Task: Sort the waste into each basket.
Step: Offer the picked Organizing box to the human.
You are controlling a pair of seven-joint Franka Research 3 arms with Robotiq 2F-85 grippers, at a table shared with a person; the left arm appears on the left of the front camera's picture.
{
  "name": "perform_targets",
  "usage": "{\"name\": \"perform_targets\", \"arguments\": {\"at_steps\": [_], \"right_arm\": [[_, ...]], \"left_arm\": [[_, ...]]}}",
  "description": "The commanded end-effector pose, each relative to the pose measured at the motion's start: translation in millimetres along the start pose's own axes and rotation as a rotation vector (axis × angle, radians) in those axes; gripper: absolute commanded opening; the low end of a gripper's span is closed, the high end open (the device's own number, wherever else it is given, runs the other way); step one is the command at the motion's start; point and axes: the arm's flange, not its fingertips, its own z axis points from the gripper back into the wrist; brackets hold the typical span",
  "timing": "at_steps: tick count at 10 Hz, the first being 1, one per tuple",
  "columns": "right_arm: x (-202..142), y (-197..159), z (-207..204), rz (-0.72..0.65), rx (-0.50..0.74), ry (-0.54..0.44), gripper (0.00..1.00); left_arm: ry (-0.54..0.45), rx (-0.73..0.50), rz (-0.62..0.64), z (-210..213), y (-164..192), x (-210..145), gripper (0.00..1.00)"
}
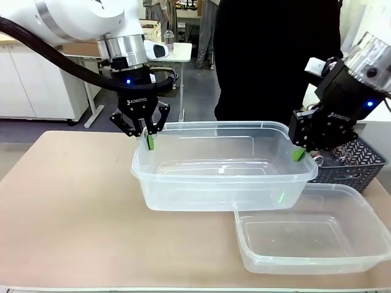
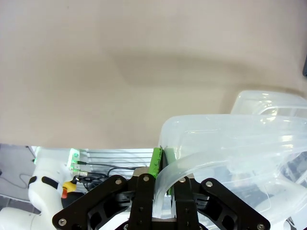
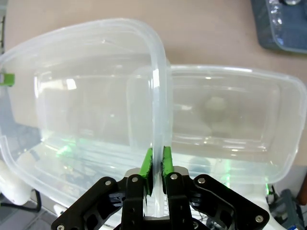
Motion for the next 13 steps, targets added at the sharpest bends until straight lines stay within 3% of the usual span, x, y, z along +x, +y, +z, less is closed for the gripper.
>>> {"name": "perform_targets", "arguments": {"at_steps": [1, 13], "right_arm": [[-2.1, 5.9, 4.0, 0.01, 0.01, 0.006, 0.09], [-2.1, 5.9, 4.0, 0.01, 0.01, 0.006, 0.09]], "left_arm": [[-0.008, -0.022, 0.022, 2.2, -2.7, -0.9, 0.07], [-0.008, -0.022, 0.022, 2.2, -2.7, -0.9, 0.07]]}}
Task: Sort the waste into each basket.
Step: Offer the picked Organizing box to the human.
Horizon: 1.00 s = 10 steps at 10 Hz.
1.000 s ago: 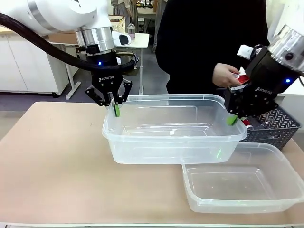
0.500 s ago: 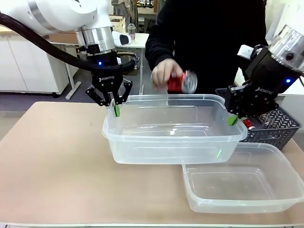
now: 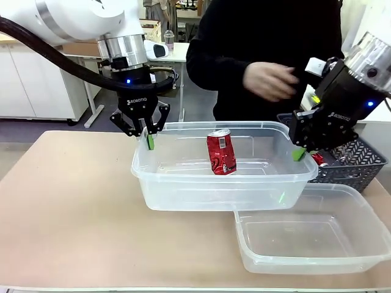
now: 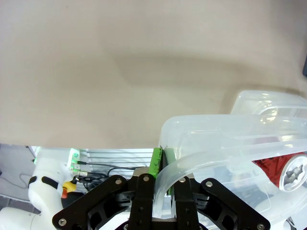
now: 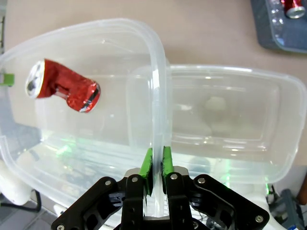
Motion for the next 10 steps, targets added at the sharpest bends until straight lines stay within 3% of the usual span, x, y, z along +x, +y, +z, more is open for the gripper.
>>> {"name": "perform_targets", "arguments": {"at_steps": [1, 10], "right_arm": [[-2.1, 6.1, 4.0, 0.011, 0.01, 0.005, 0.09], [-2.1, 6.1, 4.0, 0.011, 0.01, 0.005, 0.09]], "left_arm": [[-0.008, -0.021, 0.021, 2.2, -2.7, -0.9, 0.07], [-0.008, -0.021, 0.021, 2.2, -2.7, -0.9, 0.07]]}}
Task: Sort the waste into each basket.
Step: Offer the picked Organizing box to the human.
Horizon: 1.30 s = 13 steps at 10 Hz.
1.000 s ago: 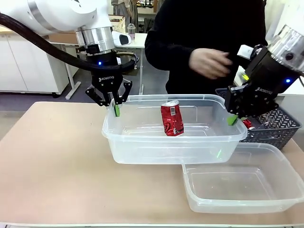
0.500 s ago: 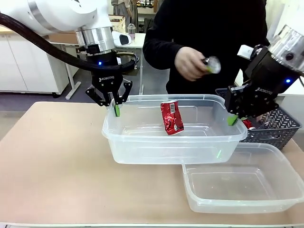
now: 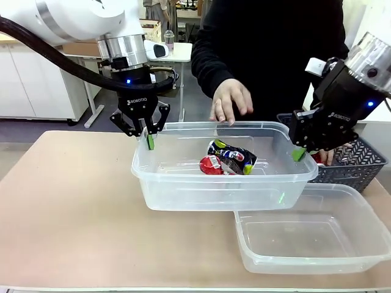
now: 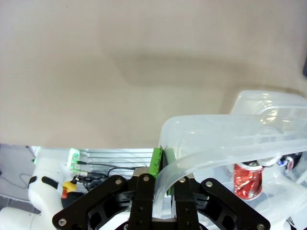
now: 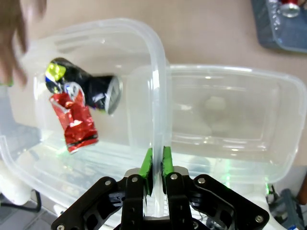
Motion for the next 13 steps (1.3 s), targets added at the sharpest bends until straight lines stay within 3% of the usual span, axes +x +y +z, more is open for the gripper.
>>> {"name": "perform_targets", "arguments": {"at_steps": [1, 13], "right_arm": [[-2.0, 6.2, 4.0, 0.011, 0.011, 0.004, 0.09], [-2.0, 6.2, 4.0, 0.011, 0.011, 0.004, 0.09]], "left_arm": [[-0.008, -0.021, 0.021, 2.2, -2.7, -0.8, 0.07], [-0.008, -0.021, 0.021, 2.2, -2.7, -0.8, 0.07]]}}
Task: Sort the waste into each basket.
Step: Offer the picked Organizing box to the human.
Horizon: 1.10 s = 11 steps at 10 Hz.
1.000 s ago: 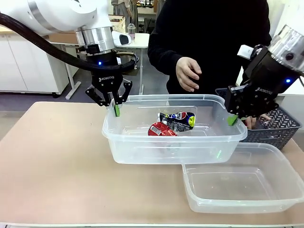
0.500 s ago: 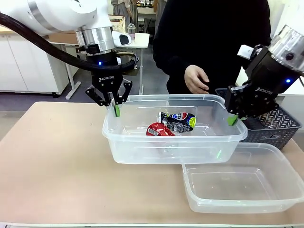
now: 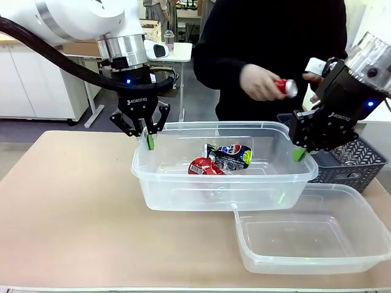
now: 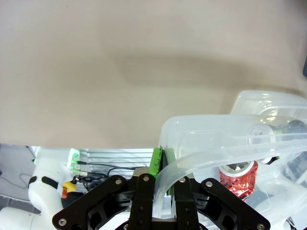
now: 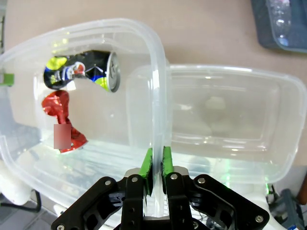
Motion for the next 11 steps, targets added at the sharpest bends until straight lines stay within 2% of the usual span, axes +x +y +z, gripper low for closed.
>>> {"name": "perform_targets", "arguments": {"at_steps": [1, 11], "right_arm": [[-2.0, 6.2, 4.0, 0.011, 0.011, 0.004, 0.09], [-2.0, 6.2, 4.0, 0.011, 0.011, 0.004, 0.09]], "left_arm": [[-0.008, -0.021, 0.021, 2.2, -2.7, -0.9, 0.07], [-0.008, -0.021, 0.021, 2.2, -2.7, -0.9, 0.07]]}}
